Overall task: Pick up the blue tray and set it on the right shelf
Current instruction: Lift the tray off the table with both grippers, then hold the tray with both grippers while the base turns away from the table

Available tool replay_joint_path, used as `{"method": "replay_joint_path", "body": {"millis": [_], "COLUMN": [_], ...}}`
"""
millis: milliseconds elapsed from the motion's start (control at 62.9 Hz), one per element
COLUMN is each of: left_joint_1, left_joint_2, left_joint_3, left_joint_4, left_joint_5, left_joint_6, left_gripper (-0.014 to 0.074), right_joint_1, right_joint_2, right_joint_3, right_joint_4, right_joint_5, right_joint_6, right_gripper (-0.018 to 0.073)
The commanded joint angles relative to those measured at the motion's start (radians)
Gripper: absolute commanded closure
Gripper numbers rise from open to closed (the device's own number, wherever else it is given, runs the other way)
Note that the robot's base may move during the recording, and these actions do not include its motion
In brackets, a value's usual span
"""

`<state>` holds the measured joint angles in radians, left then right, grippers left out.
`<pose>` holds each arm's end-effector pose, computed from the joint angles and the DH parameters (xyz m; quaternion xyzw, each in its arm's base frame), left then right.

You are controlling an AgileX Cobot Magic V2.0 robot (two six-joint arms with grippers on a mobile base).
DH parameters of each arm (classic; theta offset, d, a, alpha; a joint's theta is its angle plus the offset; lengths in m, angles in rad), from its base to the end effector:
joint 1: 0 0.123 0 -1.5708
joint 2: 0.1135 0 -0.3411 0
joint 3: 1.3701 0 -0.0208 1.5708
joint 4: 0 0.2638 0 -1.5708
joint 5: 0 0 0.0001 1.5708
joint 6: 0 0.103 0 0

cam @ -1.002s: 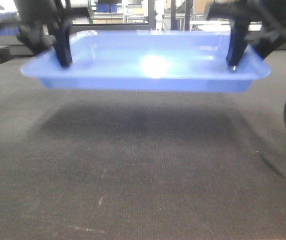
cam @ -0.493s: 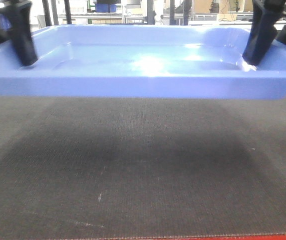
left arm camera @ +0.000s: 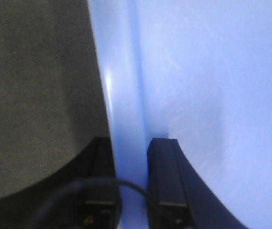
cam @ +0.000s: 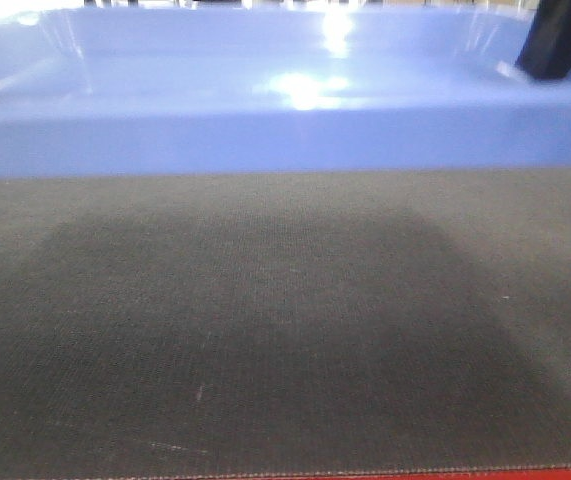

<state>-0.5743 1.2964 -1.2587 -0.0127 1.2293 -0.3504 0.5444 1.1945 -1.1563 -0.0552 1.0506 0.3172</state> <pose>0.2067 -0.1352 0.3983 0.1087 0.9749 -0.0923 0.1711 0.1987 0.1145 0.3994 -0.1152 0.9525 0.0928 0.2662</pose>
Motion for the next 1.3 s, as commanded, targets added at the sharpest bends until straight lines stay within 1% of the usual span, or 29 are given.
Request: {"method": "replay_joint_path", "body": {"millis": [0,48,159,350,525,1288], "left_joint_1": [-0.034,-0.043,-0.062,-0.066,-0.066,-0.066], "left_joint_2": [-0.055,-0.071,-0.111,-0.13,-0.13,-0.13], "left_joint_3": [-0.021,-0.021,-0.023,-0.05,-0.065,-0.065], "left_joint_4": [0.013,0.013,0.013,0.013,0.013,0.013], "left_joint_5": [0.051,0.053,0.053,0.049,0.002,0.006], "left_joint_6": [0.031,0.01,-0.012,-0.012,-0.012,-0.012], "left_gripper": [0.0644,0.0644,0.0644,0.0645,0.0645,0.0645], "right_joint_1": [0.016,0.016,0.016,0.016,0.016,0.015], "right_joint_2": [-0.074,-0.102,-0.158,-0.193,-0.192,-0.192], "right_joint_3": [-0.032,-0.032,-0.032,-0.032,-0.032,-0.032], "right_joint_4": [-0.004,-0.003,-0.003,-0.003,-0.003,-0.003], "right_joint_5": [-0.057,-0.055,-0.056,-0.055,-0.056,-0.054], "right_joint_6": [-0.046,-0.046,-0.046,-0.046,-0.046,-0.046], "right_gripper": [0.0503,0.0503,0.0503,0.0503,0.0503,0.0504]}}
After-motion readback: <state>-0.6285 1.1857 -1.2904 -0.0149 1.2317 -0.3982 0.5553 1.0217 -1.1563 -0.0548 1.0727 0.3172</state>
